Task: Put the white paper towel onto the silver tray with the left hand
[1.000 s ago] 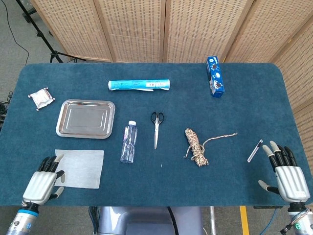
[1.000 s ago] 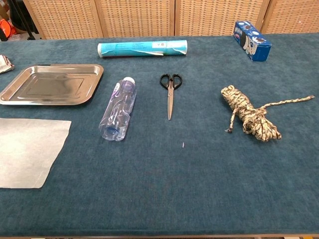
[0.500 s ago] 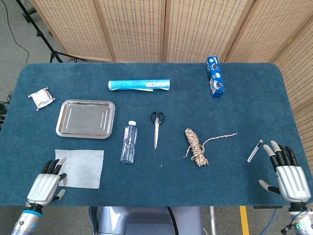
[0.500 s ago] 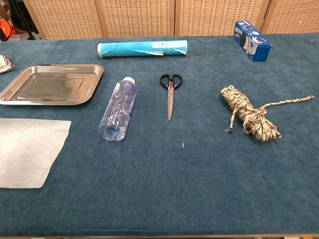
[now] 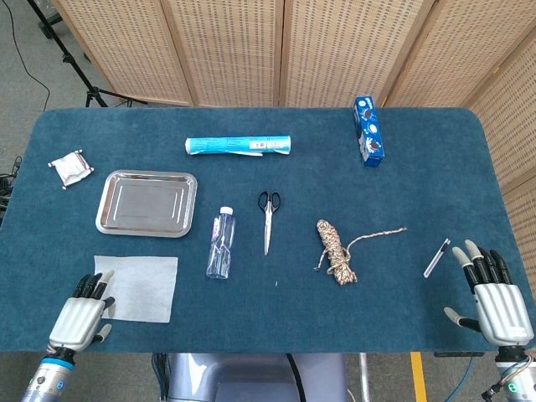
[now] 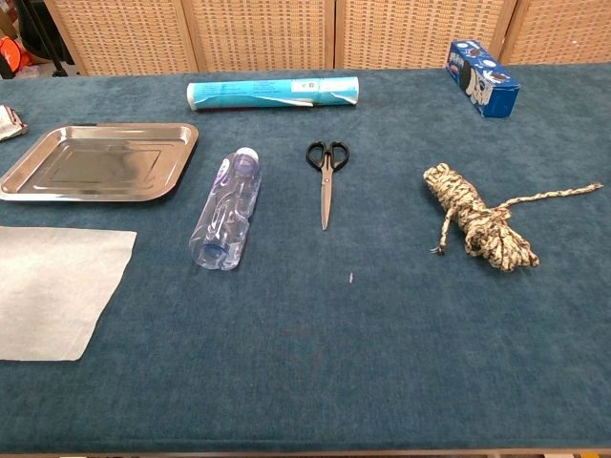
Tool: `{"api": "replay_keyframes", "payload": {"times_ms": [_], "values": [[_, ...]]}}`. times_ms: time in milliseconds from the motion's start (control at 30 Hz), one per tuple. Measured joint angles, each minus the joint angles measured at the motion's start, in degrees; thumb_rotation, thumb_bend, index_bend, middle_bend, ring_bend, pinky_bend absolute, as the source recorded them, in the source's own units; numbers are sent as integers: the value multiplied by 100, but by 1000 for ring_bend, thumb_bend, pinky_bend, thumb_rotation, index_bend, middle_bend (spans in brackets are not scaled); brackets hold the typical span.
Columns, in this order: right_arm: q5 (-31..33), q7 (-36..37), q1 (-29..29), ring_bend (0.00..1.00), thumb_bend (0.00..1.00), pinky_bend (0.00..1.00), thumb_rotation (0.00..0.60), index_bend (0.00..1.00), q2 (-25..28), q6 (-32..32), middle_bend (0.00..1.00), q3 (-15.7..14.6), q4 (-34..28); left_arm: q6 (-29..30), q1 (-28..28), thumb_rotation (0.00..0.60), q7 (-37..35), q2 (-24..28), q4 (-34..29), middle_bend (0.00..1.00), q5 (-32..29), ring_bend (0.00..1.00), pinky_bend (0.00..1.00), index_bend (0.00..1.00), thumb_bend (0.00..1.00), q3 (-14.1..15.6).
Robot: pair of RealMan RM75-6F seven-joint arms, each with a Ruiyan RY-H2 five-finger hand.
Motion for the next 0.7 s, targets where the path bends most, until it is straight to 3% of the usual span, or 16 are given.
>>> {"api": "replay_keyframes", "payload": {"times_ms": [700], "values": [[-30, 42, -13, 0, 0, 0, 600, 86, 0, 40, 0, 8, 12, 21, 15, 600, 155, -251, 292, 0, -66, 0, 0, 591, 284, -35]]}}
